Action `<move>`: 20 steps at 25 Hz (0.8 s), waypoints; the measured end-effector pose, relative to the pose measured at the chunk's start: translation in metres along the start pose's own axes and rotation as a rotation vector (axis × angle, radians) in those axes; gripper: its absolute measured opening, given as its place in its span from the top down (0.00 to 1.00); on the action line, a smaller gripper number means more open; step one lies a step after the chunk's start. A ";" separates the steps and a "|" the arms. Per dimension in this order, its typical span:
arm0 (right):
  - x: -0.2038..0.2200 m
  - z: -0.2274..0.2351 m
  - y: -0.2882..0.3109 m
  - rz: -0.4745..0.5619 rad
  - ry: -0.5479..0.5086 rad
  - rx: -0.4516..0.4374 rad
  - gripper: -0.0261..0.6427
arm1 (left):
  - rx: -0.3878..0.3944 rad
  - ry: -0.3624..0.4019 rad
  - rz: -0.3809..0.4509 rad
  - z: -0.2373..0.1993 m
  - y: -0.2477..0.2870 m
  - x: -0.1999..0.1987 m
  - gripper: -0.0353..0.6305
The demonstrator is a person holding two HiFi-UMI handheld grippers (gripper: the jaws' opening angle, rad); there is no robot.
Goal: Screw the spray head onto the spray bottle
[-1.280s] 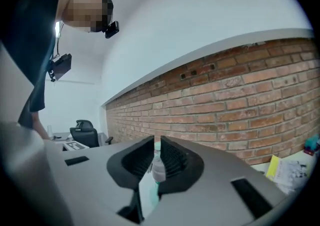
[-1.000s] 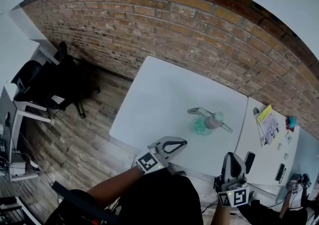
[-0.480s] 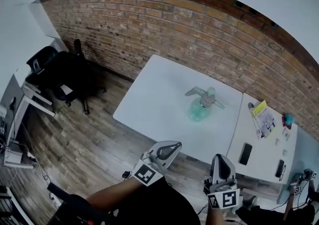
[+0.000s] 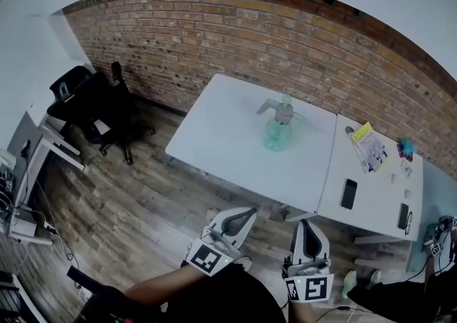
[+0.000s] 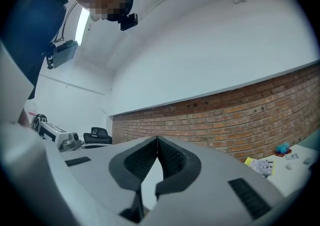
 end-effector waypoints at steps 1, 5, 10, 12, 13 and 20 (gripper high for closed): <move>-0.002 -0.003 -0.007 0.000 0.001 0.011 0.95 | -0.002 0.000 0.000 0.007 -0.005 0.001 0.94; -0.009 -0.013 -0.024 -0.004 -0.002 0.034 0.95 | 0.001 0.003 -0.015 0.021 -0.018 0.002 0.94; -0.014 -0.019 -0.026 -0.001 -0.010 0.048 0.95 | 0.002 -0.007 -0.015 0.025 -0.027 -0.002 0.94; -0.016 -0.023 -0.026 0.007 -0.014 0.046 0.95 | -0.005 -0.003 -0.026 0.025 -0.031 0.000 0.94; -0.016 -0.023 -0.026 0.009 -0.013 0.046 0.95 | -0.004 0.011 -0.034 0.025 -0.032 0.001 0.94; -0.011 -0.030 -0.025 -0.006 0.014 0.036 0.95 | -0.027 0.004 -0.031 0.020 -0.037 0.002 0.94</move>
Point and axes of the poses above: the fingertips, and each gripper's own axes: y forward along the fingers, z to its right, x out of its underside, the point moved 6 cm from there along -y, backward along the fingers, and after that the axes turned 14 degrees about -y, right-handed, at the moved point
